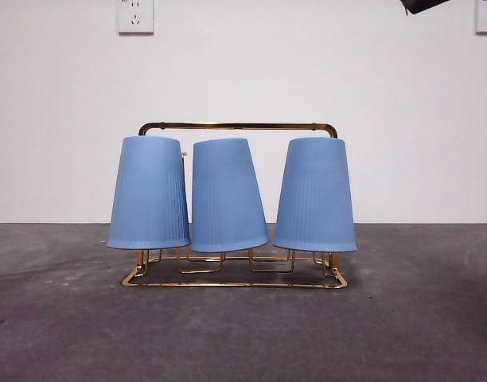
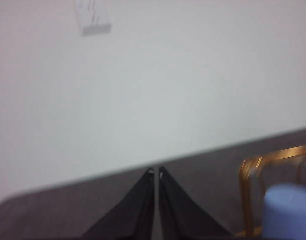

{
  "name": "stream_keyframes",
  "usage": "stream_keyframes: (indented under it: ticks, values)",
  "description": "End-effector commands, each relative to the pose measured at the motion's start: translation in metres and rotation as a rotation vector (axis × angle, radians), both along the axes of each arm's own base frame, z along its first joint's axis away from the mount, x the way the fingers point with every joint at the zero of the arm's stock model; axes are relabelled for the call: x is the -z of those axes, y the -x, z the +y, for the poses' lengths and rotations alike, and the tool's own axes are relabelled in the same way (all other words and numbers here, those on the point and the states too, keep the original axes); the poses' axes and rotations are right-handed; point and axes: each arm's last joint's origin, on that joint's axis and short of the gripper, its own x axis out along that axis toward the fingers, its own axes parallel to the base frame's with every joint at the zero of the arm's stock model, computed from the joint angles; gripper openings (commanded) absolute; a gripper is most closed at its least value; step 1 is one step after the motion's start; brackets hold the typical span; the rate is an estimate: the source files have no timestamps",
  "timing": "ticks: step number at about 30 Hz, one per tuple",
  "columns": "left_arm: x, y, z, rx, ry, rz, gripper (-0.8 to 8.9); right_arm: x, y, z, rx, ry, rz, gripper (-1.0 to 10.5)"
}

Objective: Pick the top cup and place it on cupholder, pick up the mid cup and place it on cupholder, last pick the bottom cup and place it on cupholder.

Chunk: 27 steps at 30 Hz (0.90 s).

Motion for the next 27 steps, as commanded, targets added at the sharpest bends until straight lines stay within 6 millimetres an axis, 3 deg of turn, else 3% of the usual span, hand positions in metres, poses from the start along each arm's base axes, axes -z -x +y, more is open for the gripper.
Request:
stream_keyframes:
  ticks: [1, 10, 19, 27]
  values:
    - [0.018, -0.003, 0.001, -0.013, 0.001, 0.023, 0.07, -0.004, 0.0, 0.002, -0.004, -0.018, -0.005, 0.1]
    - [0.066, -0.003, 0.001, -0.015, -0.019, 0.263, 0.07, -0.004, 0.0, 0.002, -0.003, -0.018, -0.005, 0.1]
    - [0.088, -0.003, 0.001, -0.017, -0.02, 0.324, 0.07, -0.004, 0.0, 0.002, -0.003, -0.018, -0.005, 0.1]
    - [0.096, -0.004, 0.001, -0.017, 0.007, 0.363, 0.07, -0.004, 0.0, 0.002, -0.003, -0.018, -0.005, 0.1]
